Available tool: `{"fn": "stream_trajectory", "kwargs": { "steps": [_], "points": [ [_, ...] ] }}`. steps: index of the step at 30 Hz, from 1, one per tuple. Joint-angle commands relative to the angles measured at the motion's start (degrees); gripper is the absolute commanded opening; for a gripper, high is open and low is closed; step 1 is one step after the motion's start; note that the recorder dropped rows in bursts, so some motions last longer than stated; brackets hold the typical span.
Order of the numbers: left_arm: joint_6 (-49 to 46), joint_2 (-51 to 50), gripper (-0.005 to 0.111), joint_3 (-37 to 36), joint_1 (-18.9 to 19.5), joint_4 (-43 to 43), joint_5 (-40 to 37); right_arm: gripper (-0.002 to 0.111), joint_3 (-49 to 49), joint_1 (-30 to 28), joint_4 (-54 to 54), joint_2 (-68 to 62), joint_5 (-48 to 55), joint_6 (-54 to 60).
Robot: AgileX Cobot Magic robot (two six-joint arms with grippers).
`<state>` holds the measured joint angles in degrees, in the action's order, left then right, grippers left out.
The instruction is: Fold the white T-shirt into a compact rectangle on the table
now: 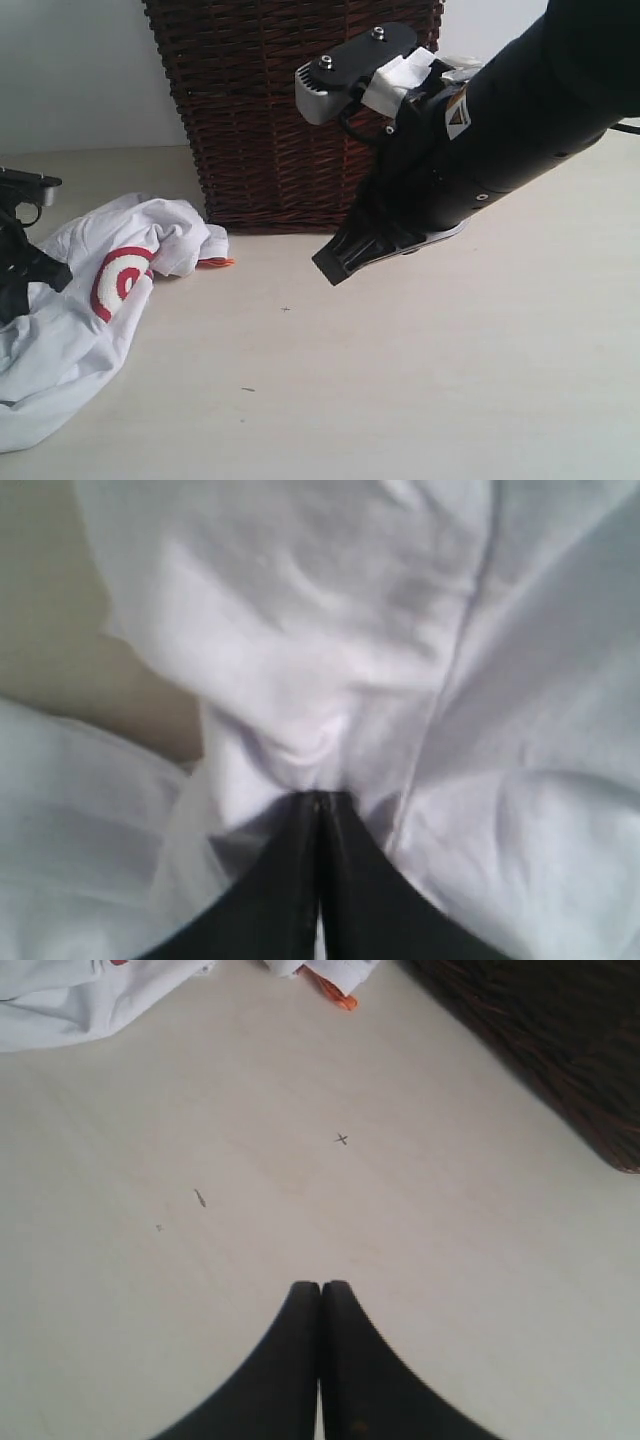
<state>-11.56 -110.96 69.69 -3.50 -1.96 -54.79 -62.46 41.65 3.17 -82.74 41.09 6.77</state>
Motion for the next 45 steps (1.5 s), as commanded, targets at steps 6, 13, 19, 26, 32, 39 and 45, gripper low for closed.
{"fn": "stream_trajectory", "kwargs": {
  "steps": [6, 13, 19, 26, 32, 39, 45],
  "points": [
    [-6.45, 0.55, 0.061, 0.51, 0.83, 13.0, 5.62, 0.0, 0.37, -0.31, -0.03, 0.05, -0.61, 0.62],
    [-13.21, -2.05, 0.077, 1.6, 0.84, 21.95, 10.37, 0.0, 0.37, -0.31, 1.32, 0.05, -0.84, 0.94],
    [-17.07, -4.78, 0.001, 1.6, 0.09, 21.99, 7.38, 0.0, 0.37, -0.31, 1.42, 0.05, -0.84, 1.08],
    [-29.57, -4.42, 0.0, 0.1, -2.29, 26.96, -13.68, 0.0, 0.37, -0.31, 0.99, 0.05, -0.72, 2.2],
    [-44.4, -2.44, 0.0, -2.84, -13.5, 31.16, -15.17, 0.003, 0.37, -0.31, 0.81, 0.05, 1.42, 4.63],
    [-44.48, 3.32, 0.0, -2.56, -17.64, 26.14, -15.17, 0.025, 1.14, -0.31, 0.62, 0.05, 2.4, 5.12],
    [-44.09, 7.35, 0.022, -2.29, -12.79, 32.58, -7.29, 0.042, 6.74, -0.31, 1.02, -2.97, 0.36, 5.12]
  ]
}}
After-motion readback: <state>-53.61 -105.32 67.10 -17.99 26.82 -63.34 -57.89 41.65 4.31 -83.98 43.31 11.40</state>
